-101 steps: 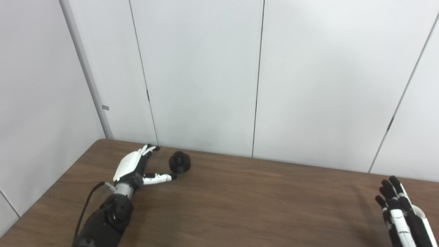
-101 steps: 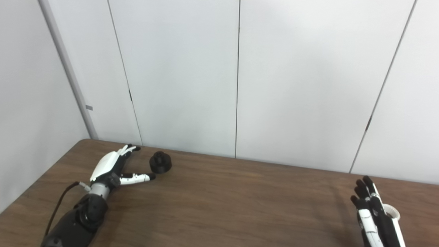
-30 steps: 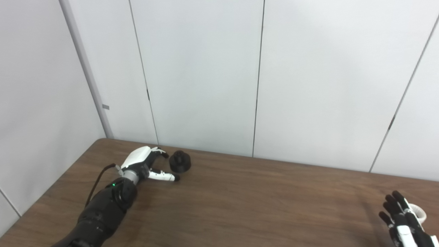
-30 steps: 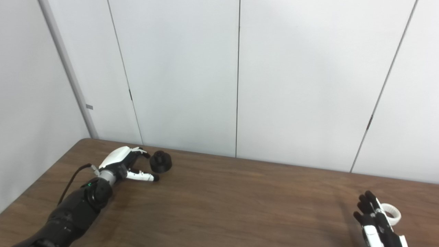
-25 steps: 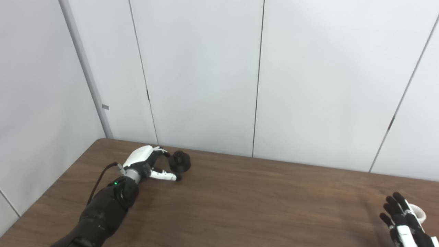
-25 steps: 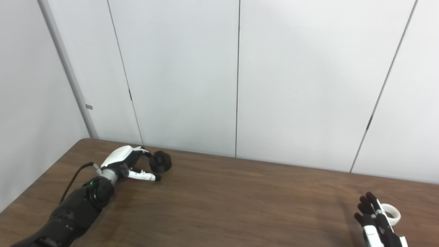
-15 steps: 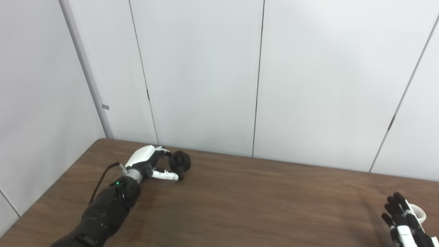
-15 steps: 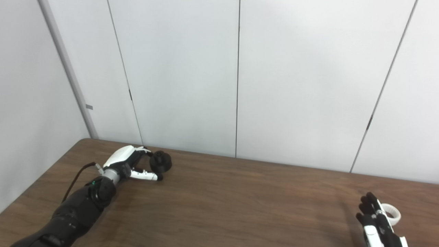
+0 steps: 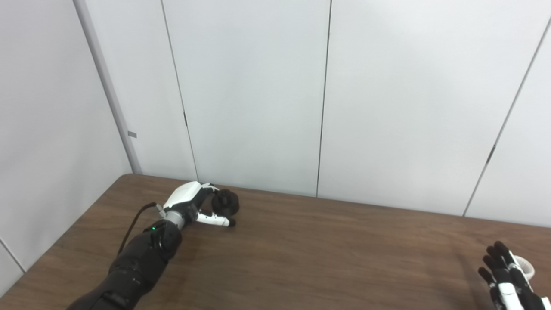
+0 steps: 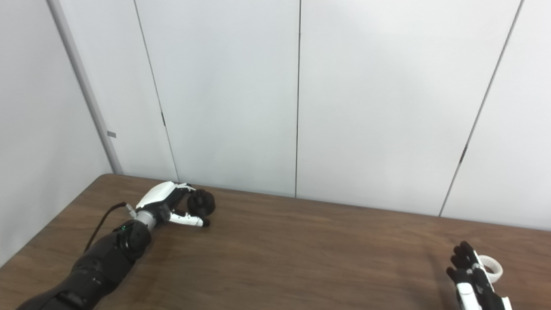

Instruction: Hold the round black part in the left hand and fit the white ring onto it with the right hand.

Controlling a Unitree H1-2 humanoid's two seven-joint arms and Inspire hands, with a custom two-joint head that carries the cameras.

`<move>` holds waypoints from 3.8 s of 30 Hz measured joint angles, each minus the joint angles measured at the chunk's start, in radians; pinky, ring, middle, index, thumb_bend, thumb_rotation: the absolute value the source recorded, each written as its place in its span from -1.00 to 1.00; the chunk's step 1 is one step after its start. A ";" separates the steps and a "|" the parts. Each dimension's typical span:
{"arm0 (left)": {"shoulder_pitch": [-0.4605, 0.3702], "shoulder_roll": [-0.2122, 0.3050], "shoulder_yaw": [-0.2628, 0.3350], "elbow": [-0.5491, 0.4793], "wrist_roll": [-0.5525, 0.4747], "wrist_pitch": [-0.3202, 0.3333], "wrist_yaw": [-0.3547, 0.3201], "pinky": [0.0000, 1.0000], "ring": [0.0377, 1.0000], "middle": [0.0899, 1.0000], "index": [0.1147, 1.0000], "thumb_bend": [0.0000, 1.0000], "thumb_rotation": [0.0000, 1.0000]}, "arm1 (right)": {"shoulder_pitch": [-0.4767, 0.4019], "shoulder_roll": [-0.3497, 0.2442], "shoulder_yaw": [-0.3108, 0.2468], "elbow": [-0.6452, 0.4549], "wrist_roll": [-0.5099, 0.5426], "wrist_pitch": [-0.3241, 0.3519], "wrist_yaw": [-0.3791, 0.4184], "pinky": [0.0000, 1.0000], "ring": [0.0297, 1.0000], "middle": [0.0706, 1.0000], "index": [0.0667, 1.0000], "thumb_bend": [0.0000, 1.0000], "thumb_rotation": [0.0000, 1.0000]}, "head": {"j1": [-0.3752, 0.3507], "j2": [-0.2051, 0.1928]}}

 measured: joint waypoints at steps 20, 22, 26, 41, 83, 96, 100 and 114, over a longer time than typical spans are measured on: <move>-0.002 -0.017 0.028 0.010 -0.035 -0.042 0.047 0.99 0.90 0.74 0.33 0.83 -0.41 | 0.000 0.007 -0.005 0.000 -0.010 -0.001 0.000 0.82 0.89 0.87 0.86 0.01 0.44 | -0.005 -0.003; -0.003 -0.026 0.030 0.019 -0.036 -0.043 0.057 0.99 0.89 0.73 0.33 0.84 -0.42 | 0.000 0.007 -0.005 -0.001 -0.011 -0.001 0.000 0.81 0.90 0.88 0.86 0.02 0.45 | -0.009 -0.003; -0.008 -0.035 0.030 0.042 -0.038 -0.049 0.075 0.97 0.87 0.73 0.30 0.82 -0.43 | 0.001 0.007 -0.004 -0.003 -0.013 -0.001 -0.001 0.78 0.88 0.86 0.84 0.04 0.42 | -0.012 -0.008; -0.047 -0.071 0.014 0.138 -0.026 -0.120 0.223 0.82 0.73 0.44 -0.17 0.04 -0.90 | 0.024 0.022 -0.001 -0.041 -0.027 0.005 -0.023 0.82 0.89 0.84 0.82 0.03 0.44 | -0.025 0.015; 0.174 -0.047 0.009 -0.476 -0.036 -0.187 -0.076 1.00 0.80 0.38 -0.17 0.05 -0.89 | 0.005 0.042 0.047 -0.137 -0.094 0.078 -0.048 0.91 0.92 0.88 0.86 0.02 0.50 | -0.106 0.084; 0.258 -0.090 -0.010 -0.669 -0.007 -0.208 -0.170 1.00 0.79 0.37 -0.17 0.05 -0.89 | -0.009 0.045 0.055 -0.137 -0.097 0.079 -0.049 0.80 0.88 0.85 0.83 0.04 0.47 | -0.149 0.081; 0.279 -0.111 -0.014 -0.709 -0.009 -0.228 -0.195 1.00 0.80 0.36 -0.17 0.05 -0.89 | -0.010 0.055 0.064 -0.140 -0.120 0.082 -0.060 0.75 0.84 0.82 0.82 0.06 0.48 | -0.163 0.081; 0.344 -0.160 -0.063 -0.846 -0.023 -0.261 -0.258 1.00 0.80 0.36 -0.17 0.05 -0.88 | -0.011 0.059 0.087 -0.167 -0.138 0.097 -0.070 0.80 0.87 0.84 0.84 0.10 0.48 | -0.221 0.092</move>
